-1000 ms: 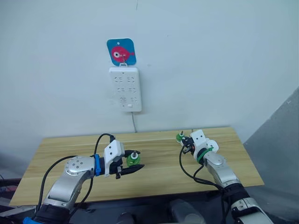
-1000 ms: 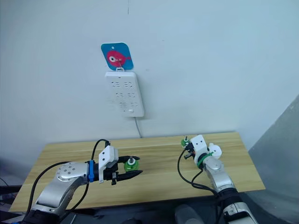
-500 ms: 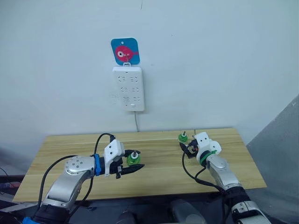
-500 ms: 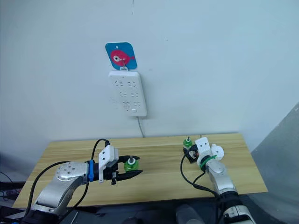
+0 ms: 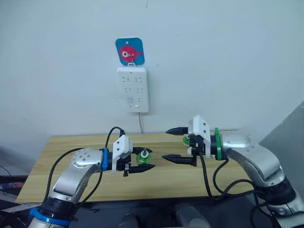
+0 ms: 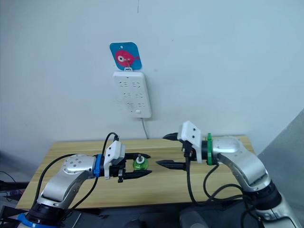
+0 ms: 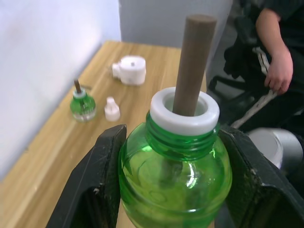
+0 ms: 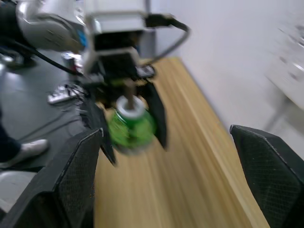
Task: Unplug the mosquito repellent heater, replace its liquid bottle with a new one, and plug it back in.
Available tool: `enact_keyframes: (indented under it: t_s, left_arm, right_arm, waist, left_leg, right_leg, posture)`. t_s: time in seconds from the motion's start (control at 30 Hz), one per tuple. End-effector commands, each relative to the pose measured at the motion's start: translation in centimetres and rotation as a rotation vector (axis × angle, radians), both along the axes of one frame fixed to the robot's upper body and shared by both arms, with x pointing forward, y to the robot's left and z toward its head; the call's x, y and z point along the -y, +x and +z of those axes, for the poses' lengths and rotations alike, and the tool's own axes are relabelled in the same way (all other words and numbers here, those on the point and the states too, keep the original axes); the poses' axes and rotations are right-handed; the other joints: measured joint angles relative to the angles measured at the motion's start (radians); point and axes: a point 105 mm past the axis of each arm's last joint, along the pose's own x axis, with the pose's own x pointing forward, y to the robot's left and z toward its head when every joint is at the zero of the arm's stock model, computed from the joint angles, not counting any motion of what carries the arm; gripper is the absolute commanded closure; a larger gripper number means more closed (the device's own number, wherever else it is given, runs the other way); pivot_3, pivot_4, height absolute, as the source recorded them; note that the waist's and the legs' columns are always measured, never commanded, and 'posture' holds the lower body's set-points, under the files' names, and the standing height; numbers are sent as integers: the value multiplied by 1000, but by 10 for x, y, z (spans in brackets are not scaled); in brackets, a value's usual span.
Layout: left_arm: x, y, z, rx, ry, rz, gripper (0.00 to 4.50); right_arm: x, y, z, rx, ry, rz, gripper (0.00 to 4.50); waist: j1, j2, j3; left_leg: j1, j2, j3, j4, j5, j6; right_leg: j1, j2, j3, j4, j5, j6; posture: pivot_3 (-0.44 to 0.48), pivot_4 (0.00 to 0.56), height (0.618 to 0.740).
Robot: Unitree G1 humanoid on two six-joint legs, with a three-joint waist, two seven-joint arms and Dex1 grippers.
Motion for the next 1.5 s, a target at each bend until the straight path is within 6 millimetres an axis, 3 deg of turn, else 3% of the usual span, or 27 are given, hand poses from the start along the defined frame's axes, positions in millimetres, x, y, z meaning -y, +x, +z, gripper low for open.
enact_keyframes:
  t_s: [0.03, 0.33, 0.37, 0.47, 0.7, 0.73, 1.03, 1.27, 1.37, 1.5]
  left_arm:
    - [11, 0, 15, 34, -38, -37, 2139]
    - [15, 1, 19, 43, -51, -47, 2139]
    - [15, 1, 19, 44, -52, -48, 2139]
    - [16, 1, 21, 48, -59, -52, 2139]
    - [17, 2, 23, 51, -76, -49, 2139]
    - [17, 2, 23, 51, -77, -48, 2139]
    - [14, 3, 31, -7, -163, -1, 2145]
    - [5, 10, 23, -23, -130, 52, 1]
    - [-2, 16, 18, -96, -141, 129, 0]
    - [-2, 19, 30, -201, -251, 198, 0]
  right_arm:
    - [-11, -7, 4, -16, 14, 53, 12]
    - [-24, -5, -2, -31, 32, 48, 12]
    - [-25, -5, -2, -31, 33, 45, 182]
    - [-26, -3, -5, -28, 32, 34, 946]
    - [-25, 2, -8, 38, -1, 21, 3541]
    - [-25, 2, -8, 44, -1, 23, 3639]
    - [-23, 6, 5, 80, 50, 25, 3638]
    - [-11, 12, 19, 27, 139, -25, 3638]
    - [2, 20, 34, -70, 248, -100, 3638]
    - [19, 28, 43, -214, 382, -204, 3638]
  waist:
    - [1, 0, 0]
    - [-4, 0, 0]
    - [-4, 0, 0]
    - [-5, 0, 0]
    - [-5, 0, 0]
    - [-5, 0, 0]
    - [-5, 0, 0]
    - [-6, -1, -1]
    - [-9, -2, -2]
    - [-13, -3, -3]
  left_leg:
    - [-1, 0, 0, 0, 0, 0]
    - [-1, 0, 0, -1, 0, 0]
    - [-1, 0, 0, 0, 0, 0]
    - [-1, 0, 0, 0, 0, 0]
    - [-1, 0, 0, -1, 0, 0]
    - [-1, 0, 0, -1, 0, 0]
    - [-1, 0, 0, -1, 0, 0]
    - [-1, 0, 0, 0, 0, 0]
    - [-1, 0, 0, 0, 0, 0]
    - [-1, 0, -1, 0, 0, 0]
  right_leg:
    - [-1, 0, 0, 0, 0, 0]
    - [-2, 0, 0, 0, 0, 0]
    - [-2, 0, 0, 0, 0, 0]
    - [-2, 0, 0, 0, 0, 0]
    - [-2, 0, 0, 0, 0, 0]
    - [-2, 0, 0, 0, 0, 0]
    - [-2, 0, 0, 0, 0, 0]
    - [-2, 0, 0, 1, 0, 0]
    - [-1, 0, 0, 1, 0, 0]
    - [-2, 0, -1, 1, 0, 0]
  posture:
    - [-224, 72, 733]
    - [-226, 68, 733]
    - [-226, 68, 733]
    - [-226, 67, 733]
    - [-223, 66, 733]
    - [-223, 66, 733]
    - [-218, 51, 733]
    - [-219, 36, 733]
    - [-220, 31, 733]
    - [-218, 26, 733]
